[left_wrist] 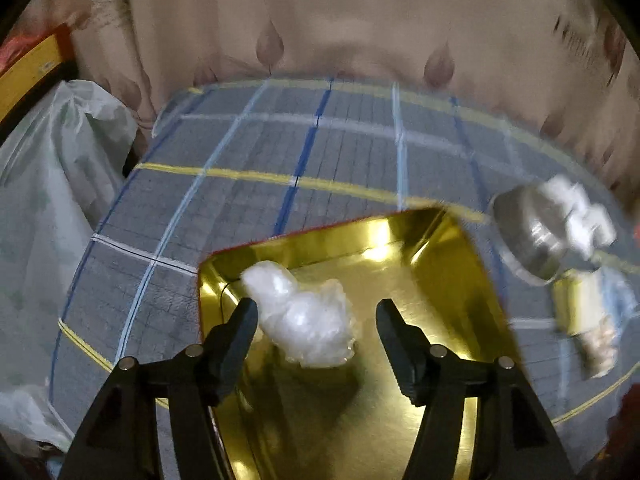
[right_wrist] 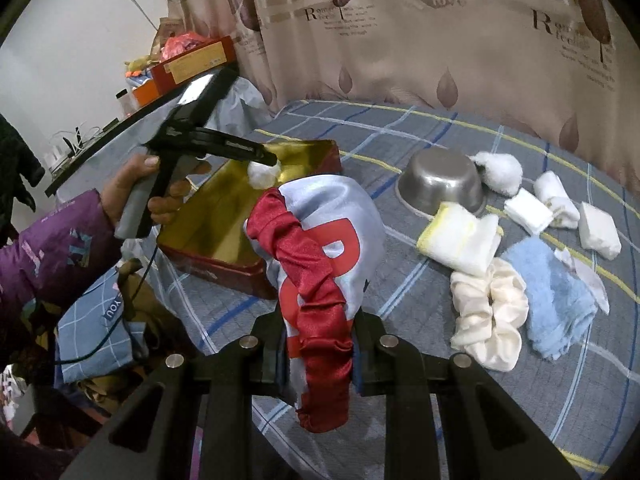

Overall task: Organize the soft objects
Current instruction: 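Lower the plastic bag into the gold tin and open the left gripper, then lower the white-red shirt into the gold tin and open the right gripper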

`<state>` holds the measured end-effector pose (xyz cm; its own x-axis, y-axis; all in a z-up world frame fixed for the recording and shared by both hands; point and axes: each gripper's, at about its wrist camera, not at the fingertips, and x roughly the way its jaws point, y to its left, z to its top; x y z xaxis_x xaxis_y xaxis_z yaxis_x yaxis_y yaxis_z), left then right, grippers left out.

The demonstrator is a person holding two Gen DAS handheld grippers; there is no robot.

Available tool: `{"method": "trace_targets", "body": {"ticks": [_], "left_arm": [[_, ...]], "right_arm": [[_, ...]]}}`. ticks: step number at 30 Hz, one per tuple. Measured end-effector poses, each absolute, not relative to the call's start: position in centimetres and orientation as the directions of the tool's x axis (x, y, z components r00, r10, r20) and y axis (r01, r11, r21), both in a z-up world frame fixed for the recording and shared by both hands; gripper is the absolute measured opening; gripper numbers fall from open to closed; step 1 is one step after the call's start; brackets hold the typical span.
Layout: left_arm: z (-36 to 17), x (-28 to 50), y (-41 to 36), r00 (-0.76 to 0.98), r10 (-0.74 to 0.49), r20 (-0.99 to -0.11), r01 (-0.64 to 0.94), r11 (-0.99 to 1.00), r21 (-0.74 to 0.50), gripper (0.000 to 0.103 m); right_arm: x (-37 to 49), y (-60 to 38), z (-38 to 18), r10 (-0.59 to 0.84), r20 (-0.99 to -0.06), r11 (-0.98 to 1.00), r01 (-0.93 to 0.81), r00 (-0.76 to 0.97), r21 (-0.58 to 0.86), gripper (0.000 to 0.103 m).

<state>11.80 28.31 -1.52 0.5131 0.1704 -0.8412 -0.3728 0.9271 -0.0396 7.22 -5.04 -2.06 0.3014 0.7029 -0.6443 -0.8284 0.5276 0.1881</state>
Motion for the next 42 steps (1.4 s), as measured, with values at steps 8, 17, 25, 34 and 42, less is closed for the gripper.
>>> {"method": "trace_targets", "body": {"ticks": [8, 17, 25, 34, 42], "left_arm": [[5.2, 1.4, 26.1, 0.656, 0.270, -0.704, -0.516, 0.842, -0.158, 0.063], [5.7, -8.9, 20.5, 0.618, 0.338, -0.710, -0.637, 0.744, -0.201, 0.063], [4.0, -11.5, 19.6, 0.581, 0.419, -0.698, -0.698, 0.697, -0.163, 0.063], [3.4, -11.2, 19.4, 0.589, 0.433, -0.683, -0.670, 0.734, -0.112, 0.063], [3.3, -10.8, 19.2, 0.582, 0.441, -0.683, -0.661, 0.746, -0.081, 0.063]], "right_arm": [[8.2, 0.8, 0.7, 0.767, -0.608, 0.422, -0.875, 0.205, 0.238, 0.022], [12.1, 12.1, -1.0, 0.734, -0.668, 0.425, -0.850, 0.123, 0.311, 0.022], [14.6, 17.4, -2.9, 0.682, -0.721, 0.480, -0.819, 0.125, 0.313, 0.023], [16.5, 19.6, -5.2, 0.596, -0.788, 0.581, -0.761, 0.156, 0.289, 0.024], [16.8, 20.2, -5.2, 0.555, -0.804, 0.615, -0.757, 0.215, 0.222, 0.051]]}}
